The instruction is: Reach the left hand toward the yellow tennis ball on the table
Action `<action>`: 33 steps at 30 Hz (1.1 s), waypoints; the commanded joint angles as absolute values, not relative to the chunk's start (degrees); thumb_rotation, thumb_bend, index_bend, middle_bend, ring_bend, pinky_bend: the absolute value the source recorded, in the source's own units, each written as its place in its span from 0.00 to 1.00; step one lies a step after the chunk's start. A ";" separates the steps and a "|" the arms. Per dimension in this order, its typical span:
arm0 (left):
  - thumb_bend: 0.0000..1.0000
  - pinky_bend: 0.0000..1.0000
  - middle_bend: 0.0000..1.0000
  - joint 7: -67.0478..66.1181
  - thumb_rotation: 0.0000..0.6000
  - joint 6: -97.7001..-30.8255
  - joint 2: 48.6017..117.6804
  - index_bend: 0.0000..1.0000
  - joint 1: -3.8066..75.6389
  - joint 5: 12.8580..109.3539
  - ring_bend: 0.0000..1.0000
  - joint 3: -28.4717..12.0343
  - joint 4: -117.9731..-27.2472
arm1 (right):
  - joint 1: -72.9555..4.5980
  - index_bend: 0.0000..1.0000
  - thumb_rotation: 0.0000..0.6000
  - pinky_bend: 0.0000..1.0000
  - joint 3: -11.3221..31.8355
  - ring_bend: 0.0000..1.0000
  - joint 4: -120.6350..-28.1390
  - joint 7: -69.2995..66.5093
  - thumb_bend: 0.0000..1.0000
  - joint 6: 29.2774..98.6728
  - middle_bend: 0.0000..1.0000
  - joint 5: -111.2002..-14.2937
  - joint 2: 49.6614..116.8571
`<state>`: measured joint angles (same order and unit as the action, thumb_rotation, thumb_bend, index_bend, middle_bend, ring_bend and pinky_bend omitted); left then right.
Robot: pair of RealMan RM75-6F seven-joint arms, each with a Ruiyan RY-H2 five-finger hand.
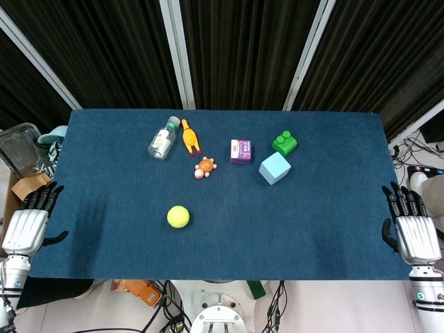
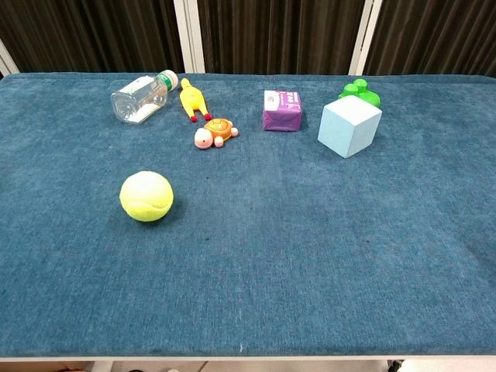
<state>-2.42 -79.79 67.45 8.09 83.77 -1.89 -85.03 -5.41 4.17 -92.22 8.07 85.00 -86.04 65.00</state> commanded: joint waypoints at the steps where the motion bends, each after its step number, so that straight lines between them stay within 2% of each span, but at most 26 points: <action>1: 0.11 0.11 0.00 -2.35 1.00 -79.88 67.39 0.03 8.05 83.78 0.00 -1.89 -85.05 | -5.41 0.00 1.00 0.12 4.15 0.10 -92.24 8.12 0.85 84.97 0.03 -86.03 64.99; 15: 0.11 0.11 0.00 -1.66 1.00 -79.33 67.35 0.03 8.23 84.09 0.00 -1.50 -85.50 | -5.41 0.00 1.00 0.12 4.15 0.10 -92.25 8.22 0.85 85.04 0.03 -86.09 65.03; 23: 0.11 0.11 0.00 -0.28 1.00 -77.95 68.78 0.03 9.91 89.07 0.00 0.47 -89.63 | -5.40 0.00 1.00 0.12 4.17 0.10 -92.47 8.07 0.85 84.95 0.03 -85.95 65.02; 33: 0.11 0.11 0.00 -2.83 1.00 -69.83 73.86 0.03 16.06 89.71 0.00 -0.34 -92.69 | -5.51 0.00 1.00 0.12 4.19 0.10 -92.48 7.99 0.85 84.60 0.03 -85.70 65.03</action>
